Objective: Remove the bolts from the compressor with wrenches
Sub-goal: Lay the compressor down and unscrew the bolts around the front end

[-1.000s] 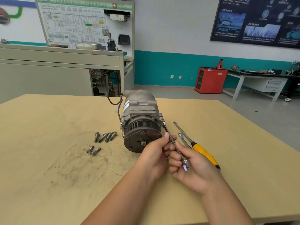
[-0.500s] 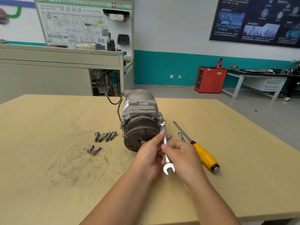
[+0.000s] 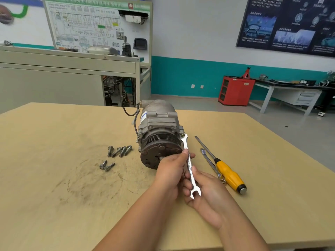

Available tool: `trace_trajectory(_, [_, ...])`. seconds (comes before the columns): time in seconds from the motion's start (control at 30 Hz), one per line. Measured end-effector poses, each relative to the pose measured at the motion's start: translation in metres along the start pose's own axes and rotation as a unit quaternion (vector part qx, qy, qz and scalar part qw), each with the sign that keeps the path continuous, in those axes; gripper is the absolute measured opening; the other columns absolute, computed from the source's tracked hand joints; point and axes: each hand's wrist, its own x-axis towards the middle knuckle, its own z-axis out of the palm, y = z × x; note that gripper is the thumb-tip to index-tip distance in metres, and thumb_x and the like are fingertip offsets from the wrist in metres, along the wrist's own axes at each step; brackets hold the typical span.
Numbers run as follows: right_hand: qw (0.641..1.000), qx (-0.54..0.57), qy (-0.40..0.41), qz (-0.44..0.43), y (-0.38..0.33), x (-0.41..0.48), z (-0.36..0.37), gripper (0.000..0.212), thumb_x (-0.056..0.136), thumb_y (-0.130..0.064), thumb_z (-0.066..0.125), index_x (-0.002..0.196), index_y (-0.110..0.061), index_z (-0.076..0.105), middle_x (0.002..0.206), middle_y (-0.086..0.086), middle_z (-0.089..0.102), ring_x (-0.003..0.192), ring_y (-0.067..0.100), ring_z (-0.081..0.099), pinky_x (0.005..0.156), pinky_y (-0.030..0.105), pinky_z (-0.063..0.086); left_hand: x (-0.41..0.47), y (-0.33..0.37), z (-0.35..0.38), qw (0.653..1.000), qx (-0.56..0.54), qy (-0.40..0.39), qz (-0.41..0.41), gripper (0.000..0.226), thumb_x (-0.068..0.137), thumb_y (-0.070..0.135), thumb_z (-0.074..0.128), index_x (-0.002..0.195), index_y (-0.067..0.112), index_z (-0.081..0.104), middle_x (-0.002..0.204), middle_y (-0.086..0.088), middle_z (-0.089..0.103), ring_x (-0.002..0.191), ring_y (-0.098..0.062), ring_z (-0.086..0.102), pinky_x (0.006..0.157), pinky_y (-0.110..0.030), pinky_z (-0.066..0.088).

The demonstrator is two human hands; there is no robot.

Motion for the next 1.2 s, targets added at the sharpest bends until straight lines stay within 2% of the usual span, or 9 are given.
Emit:
trace_trajectory(0.13, [0.999, 0.034, 0.015, 0.018, -0.001, 0.001, 0.001, 0.031, 0.099, -0.027, 0.041, 0.074, -0.012, 0.049, 0.048, -0.003, 0.036, 0.038, 0.007, 0.031, 0.041, 0.019, 0.024, 0.002, -0.003, 0.004, 0.999, 0.021, 0.041, 0.009, 0.036, 0.093, 0.039, 0.056, 0.070, 0.014, 0.068, 0.041, -0.001, 0.046, 0.031, -0.015, 0.043, 0.038, -0.017, 0.039])
trace_trajectory(0.23, [0.998, 0.040, 0.041, 0.009, -0.005, 0.002, -0.004, 0.032, 0.098, -0.028, 0.042, 0.071, -0.012, 0.050, 0.045, -0.006, 0.032, 0.033, 0.004, 0.023, 0.037, 0.017, 0.021, 0.005, -0.004, 0.008, 0.998, 0.038, 0.058, 0.011, 0.054, 0.092, 0.040, 0.056, 0.043, 0.019, 0.058, 0.043, 0.001, 0.035, 0.038, -0.012, 0.029, 0.043, -0.019, 0.026])
trace_trajectory(0.33, [0.998, 0.030, 0.057, 0.001, -0.010, 0.003, -0.009, 0.030, 0.097, -0.025, 0.046, 0.071, -0.010, 0.052, 0.043, -0.006, 0.034, 0.030, 0.004, 0.024, 0.033, 0.016, 0.022, 0.005, -0.003, 0.011, 0.995, 0.075, 0.057, 0.025, 0.064, 0.093, 0.043, 0.054, 0.032, 0.021, 0.052, 0.045, 0.002, 0.028, 0.042, -0.013, 0.023, 0.045, -0.024, 0.019])
trace_trajectory(0.4, [0.997, 0.038, 0.062, -0.019, -0.013, 0.004, -0.010, 0.027, 0.096, -0.019, 0.048, 0.072, -0.009, 0.055, 0.045, -0.004, 0.038, 0.031, 0.006, 0.027, 0.033, 0.017, 0.023, 0.004, -0.003, 0.011, 0.987, 0.136, 0.060, 0.065, 0.053, 0.091, 0.043, 0.056, 0.042, 0.025, 0.061, 0.039, 0.009, 0.033, 0.040, -0.009, 0.028, 0.044, -0.024, 0.022])
trace_trajectory(0.47, [0.995, 0.053, 0.076, -0.040, -0.018, 0.005, -0.013, 0.026, 0.095, -0.016, 0.048, 0.072, -0.009, 0.058, 0.046, -0.003, 0.041, 0.030, 0.006, 0.029, 0.032, 0.017, 0.024, 0.000, -0.003, 0.013, 0.981, 0.158, 0.050, 0.097, 0.031, 0.090, 0.039, 0.059, 0.068, 0.021, 0.072, 0.032, 0.011, 0.040, 0.036, -0.001, 0.034, 0.047, -0.023, 0.028])
trace_trajectory(0.57, [0.995, 0.032, 0.074, -0.051, -0.023, 0.005, -0.019, 0.025, 0.095, -0.015, 0.048, 0.071, -0.007, 0.054, 0.043, -0.004, 0.039, 0.027, 0.005, 0.026, 0.030, 0.016, 0.022, -0.001, -0.001, 0.015, 0.983, 0.143, 0.046, 0.104, 0.025, 0.089, 0.035, 0.062, 0.083, 0.013, 0.073, 0.031, 0.013, 0.041, 0.034, 0.003, 0.037, 0.048, -0.019, 0.029])
trace_trajectory(0.63, [0.996, 0.006, 0.065, -0.055, -0.021, 0.003, -0.021, 0.025, 0.094, -0.017, 0.049, 0.071, -0.007, 0.052, 0.042, -0.004, 0.038, 0.025, 0.005, 0.024, 0.029, 0.016, 0.020, -0.002, 0.000, 0.014, 0.984, 0.140, 0.051, 0.098, 0.025, 0.087, 0.038, 0.064, 0.071, 0.021, 0.072, 0.031, 0.014, 0.039, 0.034, 0.001, 0.037, 0.048, -0.020, 0.029])
trace_trajectory(0.77, [0.997, 0.014, 0.048, -0.054, -0.017, 0.000, -0.022, 0.027, 0.093, -0.017, 0.048, 0.068, -0.006, 0.051, 0.039, -0.003, 0.035, 0.023, 0.005, 0.022, 0.030, 0.014, 0.018, 0.000, -0.003, 0.012, 0.984, 0.141, 0.056, 0.093, 0.054, 0.084, 0.041, 0.067, 0.035, 0.024, 0.052, 0.042, 0.011, 0.025, 0.046, -0.010, 0.024, 0.052, -0.029, 0.022])
trace_trajectory(1.2, [0.998, -0.007, 0.045, -0.051, -0.021, 0.007, -0.022, 0.028, 0.095, -0.015, 0.046, 0.069, -0.005, 0.051, 0.038, -0.004, 0.034, 0.023, 0.005, 0.022, 0.030, 0.013, 0.018, 0.005, -0.002, 0.011, 0.984, 0.134, 0.063, 0.099, 0.053, 0.085, 0.039, 0.066, 0.034, 0.025, 0.055, 0.040, 0.011, 0.027, 0.045, -0.011, 0.025, 0.053, -0.029, 0.023])
